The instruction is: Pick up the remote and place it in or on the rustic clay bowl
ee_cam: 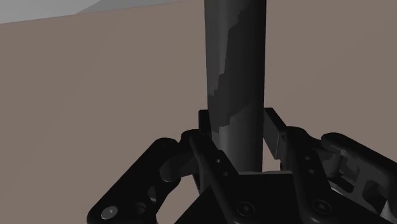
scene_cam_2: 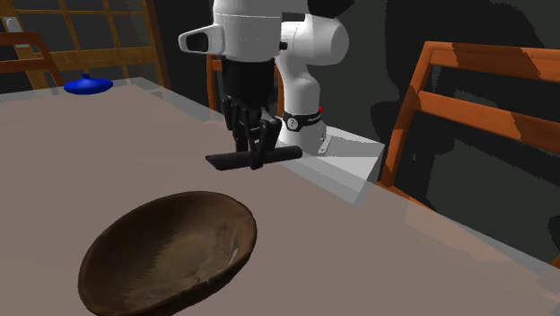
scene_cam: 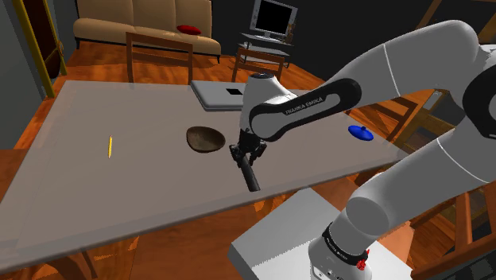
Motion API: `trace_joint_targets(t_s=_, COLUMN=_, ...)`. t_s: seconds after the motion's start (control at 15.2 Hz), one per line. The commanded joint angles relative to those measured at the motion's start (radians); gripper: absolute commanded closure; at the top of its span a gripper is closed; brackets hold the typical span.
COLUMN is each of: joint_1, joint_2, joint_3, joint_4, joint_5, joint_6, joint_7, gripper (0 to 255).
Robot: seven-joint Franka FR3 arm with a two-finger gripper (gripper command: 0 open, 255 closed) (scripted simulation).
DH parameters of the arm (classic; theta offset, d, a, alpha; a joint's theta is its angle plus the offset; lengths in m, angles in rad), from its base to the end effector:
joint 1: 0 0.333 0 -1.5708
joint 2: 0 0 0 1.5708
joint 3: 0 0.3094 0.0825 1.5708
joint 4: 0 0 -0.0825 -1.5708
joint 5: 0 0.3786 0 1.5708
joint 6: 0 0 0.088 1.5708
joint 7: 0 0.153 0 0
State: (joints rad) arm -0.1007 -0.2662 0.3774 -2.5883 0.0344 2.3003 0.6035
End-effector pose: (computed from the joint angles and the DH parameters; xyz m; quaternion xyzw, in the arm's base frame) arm 0.4013 0.1066 0.2928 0.9826 -0.1810 -0.0024 0.0407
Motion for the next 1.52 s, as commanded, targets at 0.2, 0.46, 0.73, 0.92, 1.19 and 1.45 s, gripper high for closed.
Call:
trace_joint_targets(t_s=0.2, joint_1=0.005, joint_2=-0.046, joint_3=-0.011, joint_4=0.034, joint_5=0.014, joint_6=-0.078, joint_7=-0.017, gripper=255)
trace_joint_targets(t_s=0.46, joint_1=0.009, joint_2=-0.080, joint_3=-0.020, joint_4=0.063, joint_5=0.022, joint_6=-0.140, joint_7=-0.028, gripper=255)
trace_joint_targets(t_s=0.73, joint_1=0.011, joint_2=-0.108, joint_3=-0.028, joint_4=0.096, joint_5=0.027, joint_6=-0.200, joint_7=-0.037, gripper=255)
trace_joint_targets(t_s=0.92, joint_1=0.012, joint_2=-0.127, joint_3=-0.034, joint_4=0.122, joint_5=0.029, joint_6=-0.245, joint_7=-0.042, gripper=255)
trace_joint_targets(t_s=1.19, joint_1=0.005, joint_2=-0.095, joint_3=-0.031, joint_4=0.181, joint_5=0.018, joint_6=-0.272, joint_7=-0.036, gripper=255)
trace_joint_targets(t_s=1.45, joint_1=-0.020, joint_2=0.078, joint_3=-0.004, joint_4=0.337, joint_5=-0.039, joint_6=-0.264, joint_7=0.008, gripper=255)
